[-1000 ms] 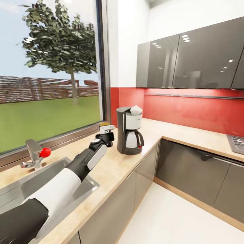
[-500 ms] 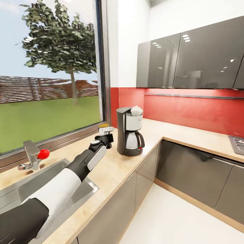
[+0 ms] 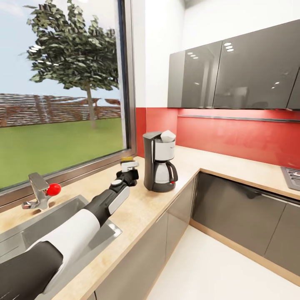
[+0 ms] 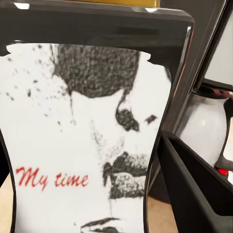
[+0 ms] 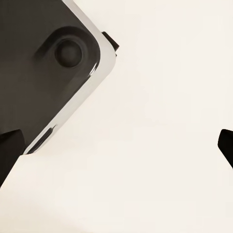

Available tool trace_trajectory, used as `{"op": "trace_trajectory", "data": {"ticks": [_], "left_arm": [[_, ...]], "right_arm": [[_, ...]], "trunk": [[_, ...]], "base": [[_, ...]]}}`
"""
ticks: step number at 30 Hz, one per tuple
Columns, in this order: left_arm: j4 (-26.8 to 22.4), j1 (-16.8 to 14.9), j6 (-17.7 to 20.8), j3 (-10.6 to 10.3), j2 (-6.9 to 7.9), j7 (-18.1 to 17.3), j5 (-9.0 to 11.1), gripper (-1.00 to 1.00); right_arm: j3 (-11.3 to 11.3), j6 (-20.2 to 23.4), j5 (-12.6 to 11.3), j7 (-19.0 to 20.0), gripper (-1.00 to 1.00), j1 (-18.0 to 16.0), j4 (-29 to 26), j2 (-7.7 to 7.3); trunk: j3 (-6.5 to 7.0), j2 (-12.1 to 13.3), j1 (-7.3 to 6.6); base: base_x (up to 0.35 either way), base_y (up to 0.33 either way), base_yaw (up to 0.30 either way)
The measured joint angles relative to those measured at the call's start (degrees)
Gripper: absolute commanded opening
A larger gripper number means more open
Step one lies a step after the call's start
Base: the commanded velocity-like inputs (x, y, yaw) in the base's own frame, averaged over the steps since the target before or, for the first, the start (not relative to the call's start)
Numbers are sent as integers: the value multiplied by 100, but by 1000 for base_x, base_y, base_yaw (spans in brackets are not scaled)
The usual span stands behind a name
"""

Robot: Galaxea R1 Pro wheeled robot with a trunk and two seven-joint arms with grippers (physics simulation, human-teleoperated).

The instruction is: Set up a coffee station on the kitchen countertop: keep the coffee maker on the countertop, move the bottle of coffee from the kitchen shelf to the counter next to the coffee maker, place a paper coffee filter on top of the coffee maker, put the saucer next to the coffee maker with the coffee cup on the saucer, and place the electric kettle next to the coffee maker.

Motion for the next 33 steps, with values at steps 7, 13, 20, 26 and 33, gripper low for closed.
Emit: {"op": "trace_trajectory", "data": {"ticks": [7,13,20,26,33], "left_arm": [[53,0,-42,-10,0,-50,-3,-100],[60,0,-44,-11,0,-54,-3,-100],[57,0,-45,-11,0,-55,-4,-100],[58,0,-45,-11,0,-55,-3,-100],[52,0,-45,-11,0,-55,-3,-100]], "right_arm": [[0,0,0,0,100,1,0,0],[0,0,0,-1,100,2,0,0],[0,0,0,0,100,2,0,0],[0,0,0,2,100,2,0,0],[0,0,0,-1,100,2,0,0]], "trunk": [[0,0,0],[0,0,0],[0,-1,-1],[0,0,0],[0,0,0]], "base": [[0,0,0],[16,0,0],[31,0,0],[52,-3,0],[43,-32,0]]}}
